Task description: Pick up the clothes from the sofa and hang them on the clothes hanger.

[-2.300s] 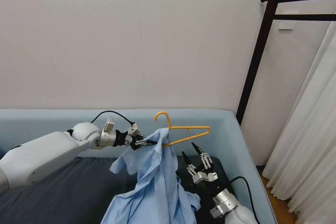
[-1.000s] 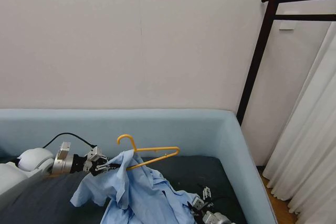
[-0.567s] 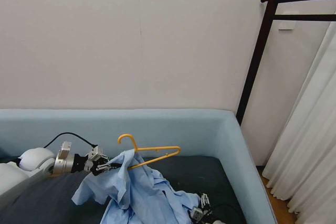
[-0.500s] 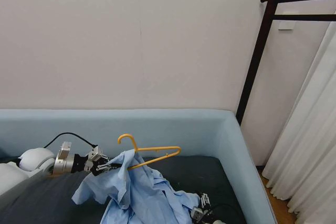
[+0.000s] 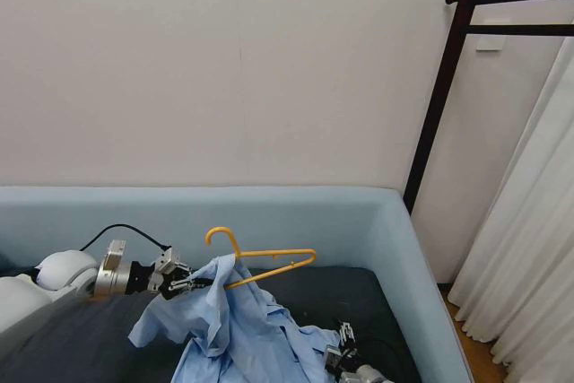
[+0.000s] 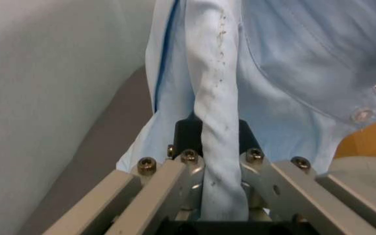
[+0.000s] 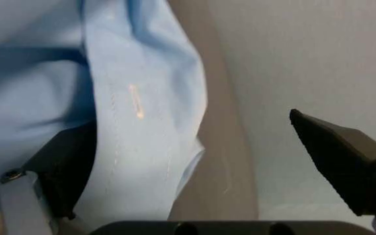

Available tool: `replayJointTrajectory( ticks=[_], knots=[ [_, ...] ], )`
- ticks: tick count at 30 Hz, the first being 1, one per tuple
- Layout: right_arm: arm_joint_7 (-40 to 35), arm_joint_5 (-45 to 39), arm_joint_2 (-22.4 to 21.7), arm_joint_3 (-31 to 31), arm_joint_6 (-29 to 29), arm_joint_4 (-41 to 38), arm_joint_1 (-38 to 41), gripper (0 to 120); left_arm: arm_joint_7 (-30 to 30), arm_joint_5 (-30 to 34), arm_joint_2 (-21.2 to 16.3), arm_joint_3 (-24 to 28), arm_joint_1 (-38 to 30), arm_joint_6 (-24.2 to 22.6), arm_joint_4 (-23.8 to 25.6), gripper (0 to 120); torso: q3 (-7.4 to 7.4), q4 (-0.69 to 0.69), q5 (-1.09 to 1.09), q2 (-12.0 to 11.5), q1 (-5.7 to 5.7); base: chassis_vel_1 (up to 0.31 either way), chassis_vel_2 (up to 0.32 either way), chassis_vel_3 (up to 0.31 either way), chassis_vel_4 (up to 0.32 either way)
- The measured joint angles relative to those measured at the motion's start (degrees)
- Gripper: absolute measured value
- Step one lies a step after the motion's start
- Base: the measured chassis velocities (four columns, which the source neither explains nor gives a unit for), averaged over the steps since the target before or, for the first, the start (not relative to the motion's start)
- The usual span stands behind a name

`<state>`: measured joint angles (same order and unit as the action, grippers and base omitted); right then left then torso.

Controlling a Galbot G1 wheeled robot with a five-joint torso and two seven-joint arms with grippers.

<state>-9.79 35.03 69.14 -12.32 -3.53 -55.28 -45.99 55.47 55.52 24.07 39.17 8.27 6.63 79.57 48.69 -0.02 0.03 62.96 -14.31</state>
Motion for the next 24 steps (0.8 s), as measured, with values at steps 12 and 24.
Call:
replayJointTrajectory(
  ticks=[12, 24],
  knots=[
    [-1.29, 10.20, 2.29, -0.30, -3.27, 3.15, 3.06, 95, 0.05, 0.60, -0.49, -0.13, -0.10, -0.18, 0.33, 1, 0.00, 0.01, 0.00, 0.00, 0.00, 0.000, 0.000, 0.000, 0.000],
    [-4.03, 18.92, 0.01, 2.07, -7.03, 1.96, 0.89, 53, 0.04, 0.93, 0.02, -0.13, -0.07, -0.46, 0.04, 1, 0.00, 0.00, 0.00, 0.00, 0.00, 0.000, 0.000, 0.000, 0.000]
  ],
)
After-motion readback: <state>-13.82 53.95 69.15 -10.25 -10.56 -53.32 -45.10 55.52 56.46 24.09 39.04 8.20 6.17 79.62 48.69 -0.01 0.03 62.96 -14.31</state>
